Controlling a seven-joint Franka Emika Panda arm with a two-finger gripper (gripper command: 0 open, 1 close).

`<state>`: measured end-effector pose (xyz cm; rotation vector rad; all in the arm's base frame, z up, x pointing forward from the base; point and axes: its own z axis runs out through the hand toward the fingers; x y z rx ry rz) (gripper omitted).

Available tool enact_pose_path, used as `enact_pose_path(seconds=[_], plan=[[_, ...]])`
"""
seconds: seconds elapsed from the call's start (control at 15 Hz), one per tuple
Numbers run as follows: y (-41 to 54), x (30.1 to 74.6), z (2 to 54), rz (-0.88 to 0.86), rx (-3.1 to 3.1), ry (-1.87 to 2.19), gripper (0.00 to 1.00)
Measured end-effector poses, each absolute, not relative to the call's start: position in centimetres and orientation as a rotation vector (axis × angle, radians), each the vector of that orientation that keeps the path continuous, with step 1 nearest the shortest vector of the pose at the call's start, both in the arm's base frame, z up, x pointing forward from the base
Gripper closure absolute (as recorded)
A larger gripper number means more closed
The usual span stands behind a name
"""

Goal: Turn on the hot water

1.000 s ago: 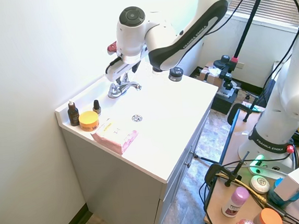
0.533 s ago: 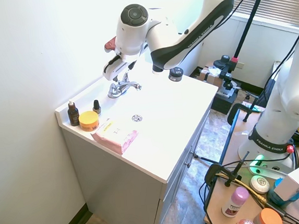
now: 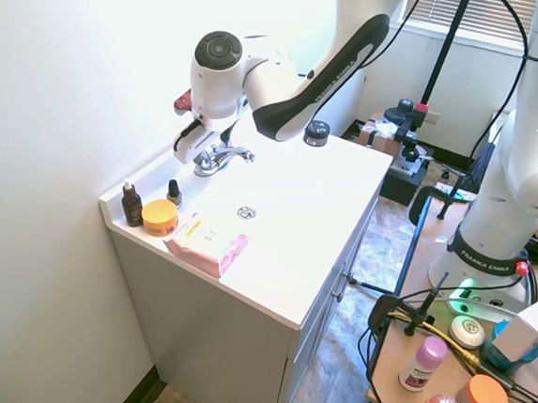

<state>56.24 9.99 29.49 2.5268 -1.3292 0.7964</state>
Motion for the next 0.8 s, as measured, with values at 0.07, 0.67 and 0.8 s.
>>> enact_pose_path(seconds=[0.07,0.67,0.8], plan=[[9.3,56.3,29.5,0.794,2.515,-1.341,0.0],[4.7,53.0,29.9,0.663,2.533,-1.458,0.0],[2.7,50.1,31.1,0.53,2.585,-1.523,0.0]])
